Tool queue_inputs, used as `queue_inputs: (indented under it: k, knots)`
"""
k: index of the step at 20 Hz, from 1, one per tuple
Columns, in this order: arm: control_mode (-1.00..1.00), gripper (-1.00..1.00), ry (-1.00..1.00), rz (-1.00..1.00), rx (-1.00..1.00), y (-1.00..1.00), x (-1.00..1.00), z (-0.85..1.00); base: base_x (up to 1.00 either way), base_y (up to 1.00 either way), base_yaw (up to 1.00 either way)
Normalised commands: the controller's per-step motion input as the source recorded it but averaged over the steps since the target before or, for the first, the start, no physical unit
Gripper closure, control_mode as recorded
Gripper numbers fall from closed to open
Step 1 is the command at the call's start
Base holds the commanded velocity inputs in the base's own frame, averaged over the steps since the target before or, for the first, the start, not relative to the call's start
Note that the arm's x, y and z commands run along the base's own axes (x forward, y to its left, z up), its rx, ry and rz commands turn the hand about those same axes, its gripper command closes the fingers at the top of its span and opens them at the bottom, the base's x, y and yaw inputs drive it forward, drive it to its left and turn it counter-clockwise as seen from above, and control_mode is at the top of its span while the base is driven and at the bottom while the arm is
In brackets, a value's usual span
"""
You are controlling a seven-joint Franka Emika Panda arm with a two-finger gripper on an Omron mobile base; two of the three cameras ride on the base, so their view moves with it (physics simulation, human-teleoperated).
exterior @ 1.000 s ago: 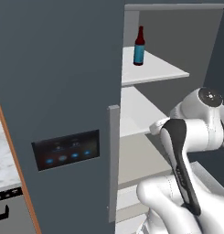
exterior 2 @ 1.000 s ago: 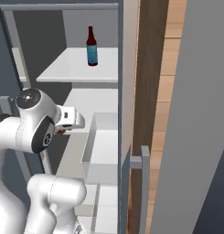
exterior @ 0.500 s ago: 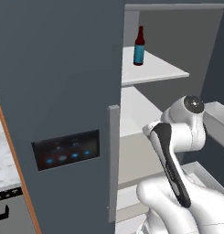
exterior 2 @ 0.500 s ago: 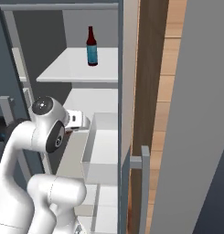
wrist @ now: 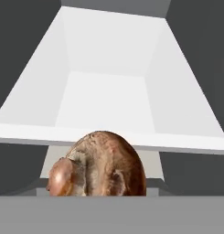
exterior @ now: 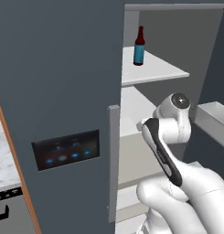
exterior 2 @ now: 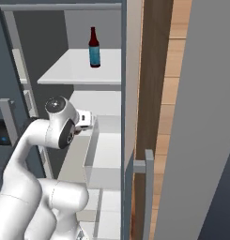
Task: Place the beer on the top shelf of the fridge to keep it out of children's reach, and place the corn and mushroom on lower shelves for easy access.
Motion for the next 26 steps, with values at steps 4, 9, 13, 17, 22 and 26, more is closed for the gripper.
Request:
queue_inputs:
  k: [4, 9, 13, 17, 22, 26]
  knots:
    - [-1.00, 1.00, 0.01, 0.00, 0.00, -0.05, 0.54, -0.15, 0.00, 0.00, 0.00]
    - [-1.00, 1.00, 0.00, 0.00, 0.00, -0.02, 0.55, -0.21, 0.00, 0.00, 0.00]
    - [-1.00, 1.00, 0.00, 0.00, 0.00, 0.00, 0.50, -0.29, 0.00, 0.00, 0.00]
    - [-1.00, 1.00, 0.00, 0.00, 0.00, 0.00, 0.51, -0.32, 0.00, 0.00, 0.00]
    - [-1.00, 1.00, 0.00, 0.00, 0.00, 0.00, 0.56, -0.26, 0.00, 0.00, 0.00]
    - [-1.00, 1.00, 0.00, 0.01, 0.00, -0.02, 0.55, -0.23, 0.00, 0.00, 0.00]
